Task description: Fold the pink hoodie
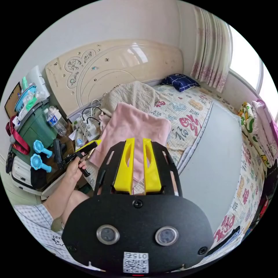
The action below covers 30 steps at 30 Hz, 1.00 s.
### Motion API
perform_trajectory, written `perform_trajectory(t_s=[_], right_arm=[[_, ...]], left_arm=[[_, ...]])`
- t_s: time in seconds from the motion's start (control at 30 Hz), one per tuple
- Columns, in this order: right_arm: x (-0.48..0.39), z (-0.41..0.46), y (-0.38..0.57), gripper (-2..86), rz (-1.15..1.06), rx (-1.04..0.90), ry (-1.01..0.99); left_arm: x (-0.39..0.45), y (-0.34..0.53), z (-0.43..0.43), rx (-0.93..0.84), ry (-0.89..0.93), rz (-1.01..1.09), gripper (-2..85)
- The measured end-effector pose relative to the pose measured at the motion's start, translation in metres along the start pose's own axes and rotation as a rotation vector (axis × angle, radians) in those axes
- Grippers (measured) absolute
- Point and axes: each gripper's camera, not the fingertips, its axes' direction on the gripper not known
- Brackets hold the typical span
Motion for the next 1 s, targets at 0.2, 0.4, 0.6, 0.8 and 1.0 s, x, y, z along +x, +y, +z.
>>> perform_trajectory(t_s=[0.2, 0.4, 0.6, 0.8, 1.0], right_arm=[[0.091, 0.086, 0.101, 10.9, 0.128, -0.076, -0.019], [0.224, 0.159, 0.236, 17.8, 0.356, -0.239, -0.203], [0.317, 0.148, 0.350, 16.4, 0.438, -0.196, -0.515], [0.384, 0.103, 0.440, 12.1, 0.396, -0.141, -0.624], [0.454, 0.074, 0.545, 11.6, 0.455, -0.190, -0.709]], left_arm=[[0.033, -0.004, 0.029, -0.122, 0.137, 0.081, 15.2], [0.045, -0.009, 0.028, -0.108, 0.117, 0.077, 15.4], [0.029, -0.011, 0.024, -0.094, 0.188, -0.042, 13.9], [0.030, -0.007, 0.015, -0.045, 0.239, -0.144, 14.2], [0.043, -0.001, 0.012, -0.042, 0.346, -0.183, 13.9]])
